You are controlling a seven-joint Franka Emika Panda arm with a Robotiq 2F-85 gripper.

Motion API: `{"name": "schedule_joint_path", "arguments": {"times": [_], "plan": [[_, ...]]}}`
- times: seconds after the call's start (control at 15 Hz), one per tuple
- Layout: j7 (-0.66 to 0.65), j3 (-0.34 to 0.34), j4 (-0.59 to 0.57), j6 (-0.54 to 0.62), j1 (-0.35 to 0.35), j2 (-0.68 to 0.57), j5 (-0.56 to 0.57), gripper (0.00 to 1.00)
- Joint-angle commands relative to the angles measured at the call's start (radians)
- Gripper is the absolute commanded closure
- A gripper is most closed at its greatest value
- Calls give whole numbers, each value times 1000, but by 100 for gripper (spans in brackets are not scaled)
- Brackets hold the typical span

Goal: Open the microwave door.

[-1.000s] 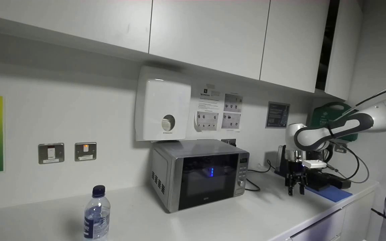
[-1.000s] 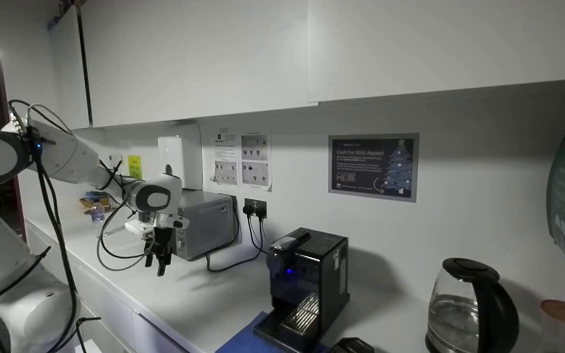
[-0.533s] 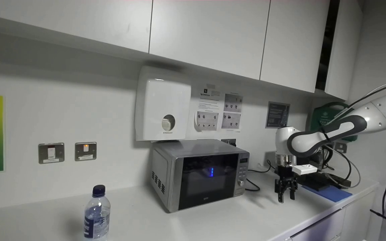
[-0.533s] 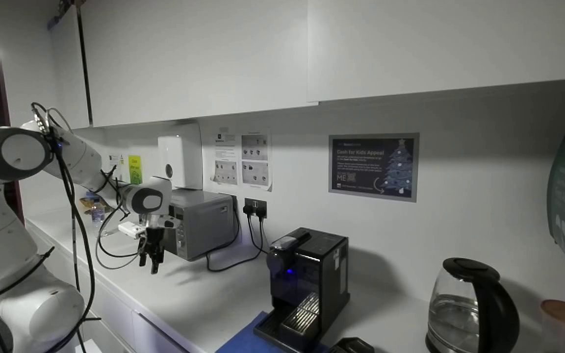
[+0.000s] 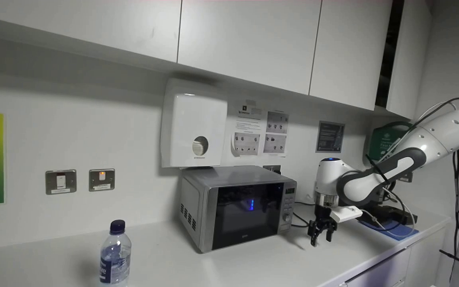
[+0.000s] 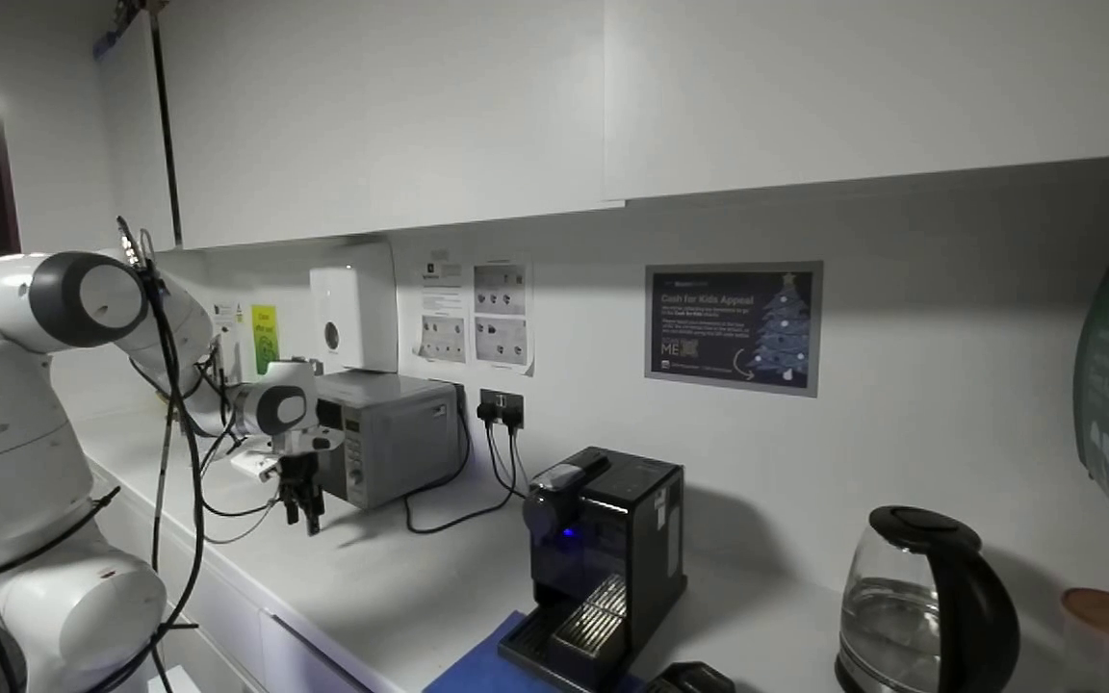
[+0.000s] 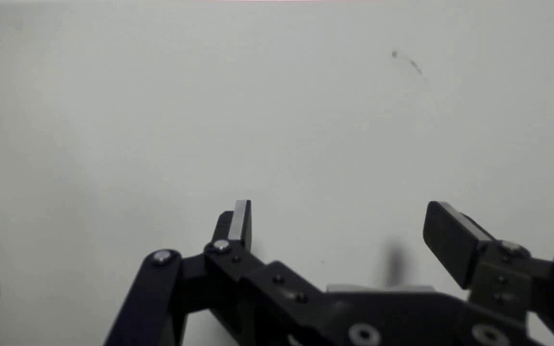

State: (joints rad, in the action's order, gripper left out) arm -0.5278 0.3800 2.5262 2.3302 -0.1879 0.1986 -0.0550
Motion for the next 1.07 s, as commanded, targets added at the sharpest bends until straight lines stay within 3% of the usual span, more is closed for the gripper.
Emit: {"name": "schedule_joint_path", "arguments": {"times": [0.0,0.13,0.67,1.0], "plan": [[-106,13,-39,62,-3,-35,117,29],[-145,13,-52,86,-5,-37,177,36],[-207,32,-40,200,-26,-52,290,99],[-273,54,-9,284,-36,-56,407,100]]}}
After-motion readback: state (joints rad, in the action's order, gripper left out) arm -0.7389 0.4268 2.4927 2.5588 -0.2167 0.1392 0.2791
